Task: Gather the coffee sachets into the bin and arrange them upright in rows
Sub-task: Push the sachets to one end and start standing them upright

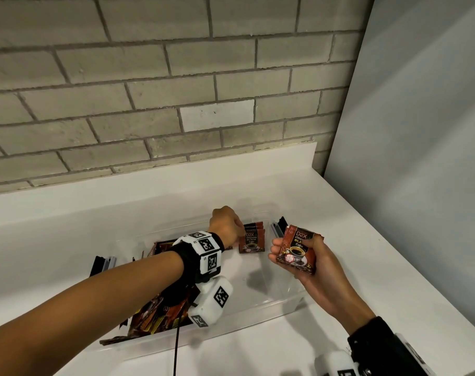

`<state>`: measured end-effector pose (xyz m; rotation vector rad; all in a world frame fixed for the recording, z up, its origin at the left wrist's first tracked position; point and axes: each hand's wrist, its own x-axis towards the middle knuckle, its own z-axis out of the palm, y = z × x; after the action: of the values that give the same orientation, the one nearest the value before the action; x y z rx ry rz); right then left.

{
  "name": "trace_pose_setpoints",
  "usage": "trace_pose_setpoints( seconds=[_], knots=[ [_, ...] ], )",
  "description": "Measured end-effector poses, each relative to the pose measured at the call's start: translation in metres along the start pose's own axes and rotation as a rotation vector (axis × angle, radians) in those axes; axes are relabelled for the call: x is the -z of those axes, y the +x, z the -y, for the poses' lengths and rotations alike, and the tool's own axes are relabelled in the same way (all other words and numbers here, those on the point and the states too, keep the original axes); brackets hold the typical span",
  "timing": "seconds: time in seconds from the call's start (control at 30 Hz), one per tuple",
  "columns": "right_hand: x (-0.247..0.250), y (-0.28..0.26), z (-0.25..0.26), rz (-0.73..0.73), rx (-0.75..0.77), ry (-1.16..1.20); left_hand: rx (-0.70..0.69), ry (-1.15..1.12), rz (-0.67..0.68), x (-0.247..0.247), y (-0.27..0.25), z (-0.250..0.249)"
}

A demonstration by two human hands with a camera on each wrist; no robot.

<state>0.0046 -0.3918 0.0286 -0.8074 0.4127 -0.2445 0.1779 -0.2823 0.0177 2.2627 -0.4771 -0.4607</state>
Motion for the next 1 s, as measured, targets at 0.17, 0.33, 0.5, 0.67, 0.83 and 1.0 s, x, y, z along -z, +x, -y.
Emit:
trace_pose_setpoints(
  seconds=[0.17, 0.33, 0.5, 0.67, 0.83, 1.0],
  knots=[
    [-0.001, -0.001, 0.000, 0.000, 0.007, -0.016, 0.018, -0.030, 0.003, -0.001, 0.000, 0.001],
    [-0.001, 0.000, 0.000, -0.001, 0.011, -0.027, 0.031, -0.028, 0.010, -0.003, 0.000, 0.002],
    [-0.001, 0.000, -0.001, 0.005, 0.018, -0.019, 0.034, -0.014, 0.010, -0.004, 0.000, 0.003],
    [-0.001, 0.001, -0.001, 0.010, 0.016, -0.012, 0.041, -0.030, 0.013, -0.001, -0.004, 0.004],
    [-0.002, 0.000, 0.000, 0.037, 0.002, -0.059, 0.022, -0.115, 0.030, 0.016, -0.016, 0.001],
    [-0.006, -0.002, 0.000, 0.178, -0.057, -0.203, -0.147, -0.176, 0.229, 0.034, -0.041, -0.014]
  ],
)
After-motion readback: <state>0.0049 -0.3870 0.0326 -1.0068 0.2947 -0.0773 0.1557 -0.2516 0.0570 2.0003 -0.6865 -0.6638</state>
